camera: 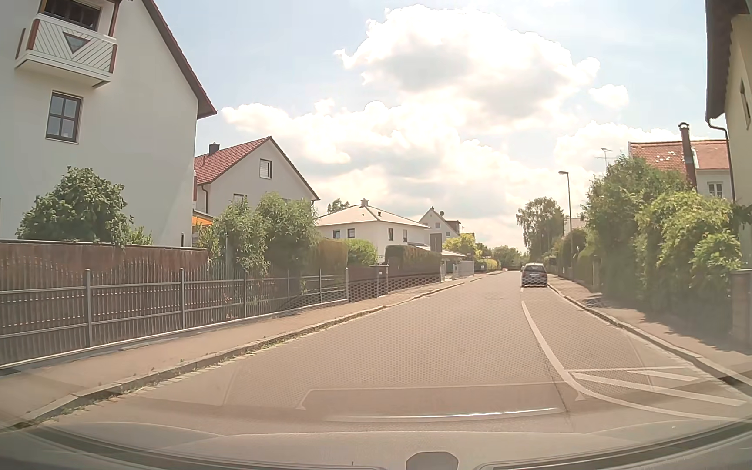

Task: Follow the waypoints while adhering to traffic rules and regulations

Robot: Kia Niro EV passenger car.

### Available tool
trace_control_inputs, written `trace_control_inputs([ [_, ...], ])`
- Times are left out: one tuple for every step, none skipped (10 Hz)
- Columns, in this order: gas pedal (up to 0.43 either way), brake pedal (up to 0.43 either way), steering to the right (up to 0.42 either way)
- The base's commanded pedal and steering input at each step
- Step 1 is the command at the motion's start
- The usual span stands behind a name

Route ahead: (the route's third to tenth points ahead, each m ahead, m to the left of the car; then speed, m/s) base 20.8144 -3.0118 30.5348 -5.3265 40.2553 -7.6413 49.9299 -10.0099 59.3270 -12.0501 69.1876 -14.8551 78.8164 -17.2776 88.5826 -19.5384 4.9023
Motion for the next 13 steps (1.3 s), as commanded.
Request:
trace_control_inputs([
  [0.13, 0.0, -0.017],
  [0.13, 0.0, -0.009],
  [0.13, 0.0, 0.002],
  [0.13, 0.0, 0.014],
  [0.13, 0.0, 0.031],
  [0.13, 0.0, 0.039],
  [0.13, 0.0, 0.046],
  [0.13, 0.0, 0.054],
  [0.13, 0.0, 0.063],
  [0.13, 0.0, 0.072],
  [0.13, 0.0, 0.079],
  [0.13, 0.0, 0.085],
  [0.13, 0.0, 0.09],
])
